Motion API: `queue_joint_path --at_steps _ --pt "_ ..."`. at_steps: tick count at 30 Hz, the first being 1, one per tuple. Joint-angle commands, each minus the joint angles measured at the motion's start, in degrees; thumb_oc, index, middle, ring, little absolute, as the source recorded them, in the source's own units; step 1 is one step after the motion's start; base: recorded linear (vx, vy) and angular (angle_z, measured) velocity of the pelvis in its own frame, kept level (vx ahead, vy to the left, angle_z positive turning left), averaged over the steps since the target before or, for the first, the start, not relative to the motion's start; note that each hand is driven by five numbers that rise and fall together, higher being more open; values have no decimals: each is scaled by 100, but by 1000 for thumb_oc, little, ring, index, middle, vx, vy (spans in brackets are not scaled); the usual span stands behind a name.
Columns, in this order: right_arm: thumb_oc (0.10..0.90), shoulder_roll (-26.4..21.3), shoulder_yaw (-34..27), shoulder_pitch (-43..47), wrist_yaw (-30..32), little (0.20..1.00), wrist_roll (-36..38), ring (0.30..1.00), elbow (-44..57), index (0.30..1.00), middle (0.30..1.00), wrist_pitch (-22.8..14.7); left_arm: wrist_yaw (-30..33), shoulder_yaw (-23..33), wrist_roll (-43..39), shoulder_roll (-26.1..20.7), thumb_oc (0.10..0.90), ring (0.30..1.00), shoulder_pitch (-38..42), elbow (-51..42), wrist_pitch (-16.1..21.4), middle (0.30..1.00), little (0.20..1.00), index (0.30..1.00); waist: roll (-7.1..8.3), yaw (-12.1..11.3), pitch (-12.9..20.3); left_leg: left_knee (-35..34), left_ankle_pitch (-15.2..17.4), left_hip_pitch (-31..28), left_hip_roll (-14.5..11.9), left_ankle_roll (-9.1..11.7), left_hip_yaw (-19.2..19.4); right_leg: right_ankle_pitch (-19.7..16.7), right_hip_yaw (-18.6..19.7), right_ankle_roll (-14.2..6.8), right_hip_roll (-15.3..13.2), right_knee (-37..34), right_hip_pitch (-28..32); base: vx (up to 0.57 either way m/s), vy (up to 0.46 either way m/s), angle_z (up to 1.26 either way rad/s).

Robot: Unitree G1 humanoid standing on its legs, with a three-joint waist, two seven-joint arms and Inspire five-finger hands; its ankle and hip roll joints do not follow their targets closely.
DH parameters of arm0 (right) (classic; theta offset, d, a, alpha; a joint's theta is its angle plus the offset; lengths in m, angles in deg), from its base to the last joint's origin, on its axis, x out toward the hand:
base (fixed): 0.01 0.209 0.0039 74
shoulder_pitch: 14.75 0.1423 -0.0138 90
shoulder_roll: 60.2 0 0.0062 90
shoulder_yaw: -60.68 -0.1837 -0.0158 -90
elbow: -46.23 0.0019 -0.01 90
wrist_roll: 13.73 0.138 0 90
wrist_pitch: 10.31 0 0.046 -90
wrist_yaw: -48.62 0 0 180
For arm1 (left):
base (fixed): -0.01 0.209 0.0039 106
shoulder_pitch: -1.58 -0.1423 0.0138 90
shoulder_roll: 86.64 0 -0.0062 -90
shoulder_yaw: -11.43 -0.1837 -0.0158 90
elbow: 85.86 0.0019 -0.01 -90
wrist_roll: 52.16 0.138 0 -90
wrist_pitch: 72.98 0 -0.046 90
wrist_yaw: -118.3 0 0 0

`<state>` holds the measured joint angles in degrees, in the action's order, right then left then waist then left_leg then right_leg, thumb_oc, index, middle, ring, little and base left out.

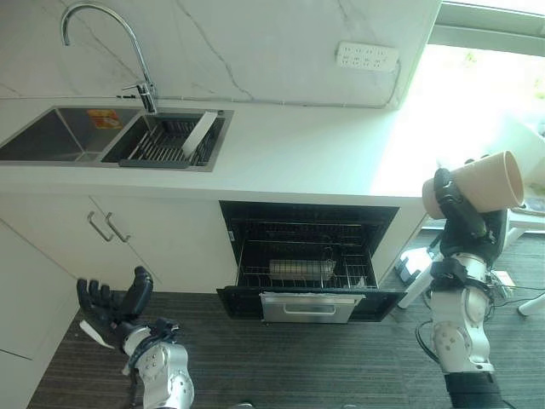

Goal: Place the dishes in the dishwasher.

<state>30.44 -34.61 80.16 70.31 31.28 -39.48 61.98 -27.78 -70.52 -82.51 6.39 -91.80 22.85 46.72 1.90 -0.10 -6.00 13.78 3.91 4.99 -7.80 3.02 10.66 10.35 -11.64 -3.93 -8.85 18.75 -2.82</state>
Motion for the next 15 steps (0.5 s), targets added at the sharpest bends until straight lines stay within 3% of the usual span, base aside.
queue_joint_path --at_steps 1,4,6,7,11,13,15 --pt "400 -291 -269 321 -527 300 -146 300 525 300 300 -402 -837 -149 1061 -783 800 900 427 -704 23 900 900 900 -31 19 183 341 955 -308 -307 133 -350 189 53 -270 -197 -156 139 0 0 0" --pt "400 -320 -263 159 -850 300 -288 300 546 300 300 -164 -1158 -237 1909 -1306 800 900 489 -1284 -240 900 900 900 -69 51 152 341 941 -303 -303 131 -344 176 54 -295 -207 -156 131 0 0 0" --pt "400 -317 -271 29 -1026 300 -408 300 556 300 300 -75 -1525 -152 1939 -1520 800 900 466 -1569 -367 900 900 900 -80 64 143 341 938 -303 -305 133 -339 170 54 -310 -213 -156 127 0 0 0" --pt "400 -321 -270 -75 -1209 300 -481 300 568 300 300 71 -2166 -84 1866 -1732 800 900 454 -1805 -561 900 900 900 -103 93 129 341 938 -303 -306 137 -322 166 68 -328 -216 -156 120 -34 17 0" --pt "400 -380 -250 -168 -1367 300 -522 300 615 300 300 246 -2820 -113 1636 -1980 800 900 525 -2067 -851 900 900 900 -142 152 106 341 926 -299 -313 143 -292 154 80 -348 -219 -156 100 -20 7 0" --pt "400 -431 -263 -195 -1450 300 -541 300 658 300 300 345 -3735 -255 1730 -2167 800 900 611 -2278 -1268 900 900 900 -185 207 88 341 919 -296 -324 143 -256 143 90 -369 -219 -156 84 -46 6 -1" --pt "400 -513 -271 -193 -1480 300 -485 300 671 300 300 383 -4132 -416 1972 -2406 800 900 691 -2459 -1641 900 900 900 -228 241 75 341 907 -294 -334 152 -233 133 94 -386 -218 -156 72 -46 8 -9"
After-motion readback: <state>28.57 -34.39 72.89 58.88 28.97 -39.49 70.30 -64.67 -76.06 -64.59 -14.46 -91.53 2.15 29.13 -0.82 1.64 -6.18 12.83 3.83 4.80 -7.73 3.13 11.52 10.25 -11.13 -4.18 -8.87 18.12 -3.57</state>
